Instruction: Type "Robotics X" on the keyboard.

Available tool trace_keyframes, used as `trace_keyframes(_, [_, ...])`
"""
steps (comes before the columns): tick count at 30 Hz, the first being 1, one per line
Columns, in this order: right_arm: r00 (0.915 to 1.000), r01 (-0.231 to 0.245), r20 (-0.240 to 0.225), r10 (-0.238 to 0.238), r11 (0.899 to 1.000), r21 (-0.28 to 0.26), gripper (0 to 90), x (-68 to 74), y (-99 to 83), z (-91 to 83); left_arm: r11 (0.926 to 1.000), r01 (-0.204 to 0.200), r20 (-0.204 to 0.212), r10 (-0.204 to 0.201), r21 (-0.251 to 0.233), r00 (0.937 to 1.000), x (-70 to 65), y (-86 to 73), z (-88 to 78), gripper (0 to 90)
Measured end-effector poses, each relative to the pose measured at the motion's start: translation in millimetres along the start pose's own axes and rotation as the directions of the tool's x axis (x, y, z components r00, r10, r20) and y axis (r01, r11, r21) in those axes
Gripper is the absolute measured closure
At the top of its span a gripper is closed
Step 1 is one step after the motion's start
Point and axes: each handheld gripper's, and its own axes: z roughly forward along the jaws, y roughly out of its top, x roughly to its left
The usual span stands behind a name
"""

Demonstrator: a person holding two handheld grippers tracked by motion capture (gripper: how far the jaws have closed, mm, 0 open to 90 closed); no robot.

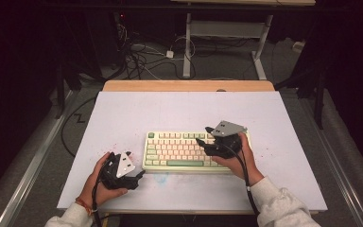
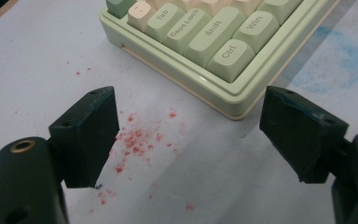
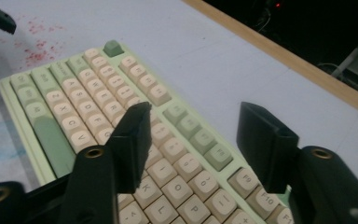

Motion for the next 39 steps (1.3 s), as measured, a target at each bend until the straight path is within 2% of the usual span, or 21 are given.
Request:
trace_keyframes(4, [0.9993,0.010,0.036,-0.010,1.000,-0.004,34.0,-1.2,-0.4,-3.7,1.0000,-0.003,0.005,0.003,-0.002,1.0000,0.5,0.1,-0.3,20.1])
trace_keyframes(9, [0.9973,0.002,0.073,0.001,0.999,-0.048,29.6,-4.1,-3.4,-12.8,0.9997,0.020,0.013,-0.020,-0.010,0.9997,1.7,-0.3,-1.3,21.7])
trace_keyframes(11, [0.9962,0.003,0.087,0.002,0.999,-0.049,27.7,-5.1,-5.2,-16.6,0.9996,0.024,0.009,-0.024,-0.013,0.9997,1.9,-0.2,-2.0,21.8])
trace_keyframes(24, [0.9883,0.008,0.152,0.009,0.994,-0.111,25.5,-12.5,-24.2,-52.5,0.9988,0.041,-0.009,-0.041,-0.026,0.9991,5.4,0.1,-6.0,23.7])
trace_keyframes(33, [0.9811,0.019,0.193,-0.001,0.995,-0.093,25.8,-14.8,-40.8,-69.8,0.9970,0.062,-0.016,-0.063,-0.047,0.9979,8.5,0.6,-10.3,25.0])
trace_keyframes(39, [0.9784,0.025,0.207,-0.009,0.997,-0.075,25.8,-14.2,-53.2,-76.4,0.9938,0.079,0.002,-0.079,-0.079,0.9969,10.5,0.9,-14.6,24.7])
